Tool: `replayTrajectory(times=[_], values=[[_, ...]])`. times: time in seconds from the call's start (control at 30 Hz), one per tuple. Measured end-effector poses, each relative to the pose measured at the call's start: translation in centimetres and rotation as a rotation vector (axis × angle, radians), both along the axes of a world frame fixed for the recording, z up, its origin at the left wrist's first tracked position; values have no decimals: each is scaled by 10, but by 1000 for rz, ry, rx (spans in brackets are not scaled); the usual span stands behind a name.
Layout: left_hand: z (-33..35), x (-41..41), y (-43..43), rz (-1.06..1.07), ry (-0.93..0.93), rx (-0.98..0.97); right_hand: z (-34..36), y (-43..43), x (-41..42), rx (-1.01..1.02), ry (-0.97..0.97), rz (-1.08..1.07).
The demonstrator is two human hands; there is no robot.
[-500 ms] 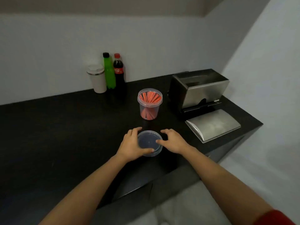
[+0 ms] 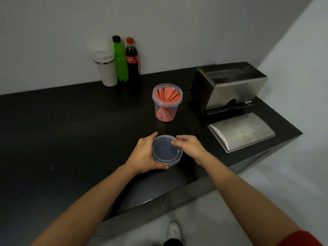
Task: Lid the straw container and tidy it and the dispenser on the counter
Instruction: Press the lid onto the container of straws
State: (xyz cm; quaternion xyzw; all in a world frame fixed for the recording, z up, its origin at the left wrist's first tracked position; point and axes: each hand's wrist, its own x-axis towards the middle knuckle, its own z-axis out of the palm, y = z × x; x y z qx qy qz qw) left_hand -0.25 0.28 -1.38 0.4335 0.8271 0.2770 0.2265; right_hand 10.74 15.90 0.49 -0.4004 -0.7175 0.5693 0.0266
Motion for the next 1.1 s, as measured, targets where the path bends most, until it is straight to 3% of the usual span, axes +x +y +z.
replayTrajectory(times=[0.2,0.5,0.63,0.87,1.1], values=[[8,-3,3,-7,-37,76,7,5,2,-85,90,-67],[28,-7,17,-13,-111,339,41,15,-1,-331,289,-181],[42,-9,23,-27,-290,437,54,20,-5,-383,369,-225],[69,-16,38,251,-335,508,77,33,-18,-437,486,-275],[90,-24,59,389,-406,579,88,53,-33,-364,531,-232]])
